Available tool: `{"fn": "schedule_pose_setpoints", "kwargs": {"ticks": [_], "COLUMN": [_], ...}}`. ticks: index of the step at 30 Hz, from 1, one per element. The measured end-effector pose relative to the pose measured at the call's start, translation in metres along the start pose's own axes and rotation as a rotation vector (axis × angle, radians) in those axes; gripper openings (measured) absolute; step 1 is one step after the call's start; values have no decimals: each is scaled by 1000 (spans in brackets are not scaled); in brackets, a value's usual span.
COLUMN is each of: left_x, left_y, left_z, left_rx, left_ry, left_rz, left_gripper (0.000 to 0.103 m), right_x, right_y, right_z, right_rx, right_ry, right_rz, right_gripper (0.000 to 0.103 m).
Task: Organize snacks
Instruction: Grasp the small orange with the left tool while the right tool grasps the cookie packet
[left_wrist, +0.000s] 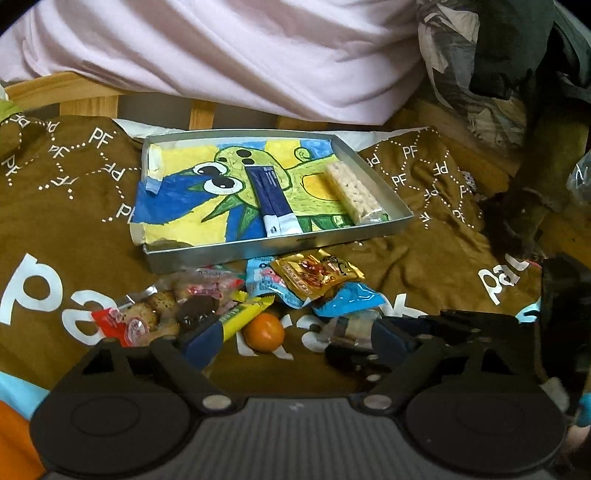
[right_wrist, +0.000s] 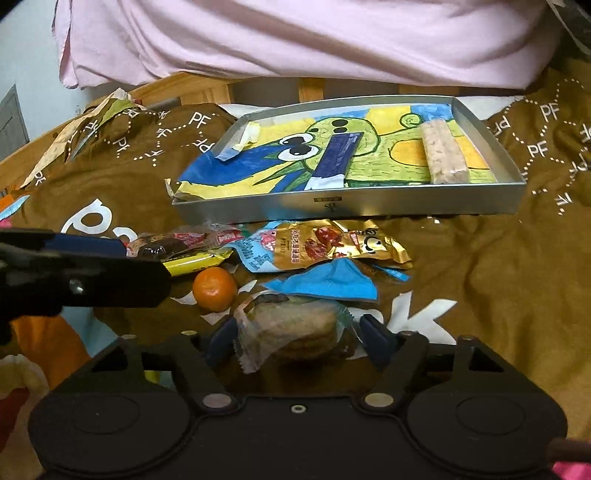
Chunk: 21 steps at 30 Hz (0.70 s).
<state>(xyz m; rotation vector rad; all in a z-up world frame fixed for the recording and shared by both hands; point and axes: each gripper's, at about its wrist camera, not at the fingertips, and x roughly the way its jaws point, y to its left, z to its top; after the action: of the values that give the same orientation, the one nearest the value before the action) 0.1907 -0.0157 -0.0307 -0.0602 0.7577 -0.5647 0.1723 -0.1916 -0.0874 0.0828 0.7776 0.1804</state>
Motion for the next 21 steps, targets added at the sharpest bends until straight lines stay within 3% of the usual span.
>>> {"fn": "schedule_pose_setpoints", "kwargs": {"ticks": [6, 13, 21], "left_x": [6, 27, 52], "left_y": [-2, -7, -8], "left_z": [-2, -3, -5], "left_rx": [-9, -36, -54], "left_ry": [25, 60, 85], "left_rz": [-23, -41, 75], "left_gripper": [84, 79, 70], "right_x": [-27, -58, -56], "right_y": [-3, -5, -12], "right_z": [-4, -9, -10], "right_rx": [-9, -62, -32], "right_ry": [-12, -68, -51], "right_rz": [-30, -155, -152], "right_gripper": [63, 63, 63]}}
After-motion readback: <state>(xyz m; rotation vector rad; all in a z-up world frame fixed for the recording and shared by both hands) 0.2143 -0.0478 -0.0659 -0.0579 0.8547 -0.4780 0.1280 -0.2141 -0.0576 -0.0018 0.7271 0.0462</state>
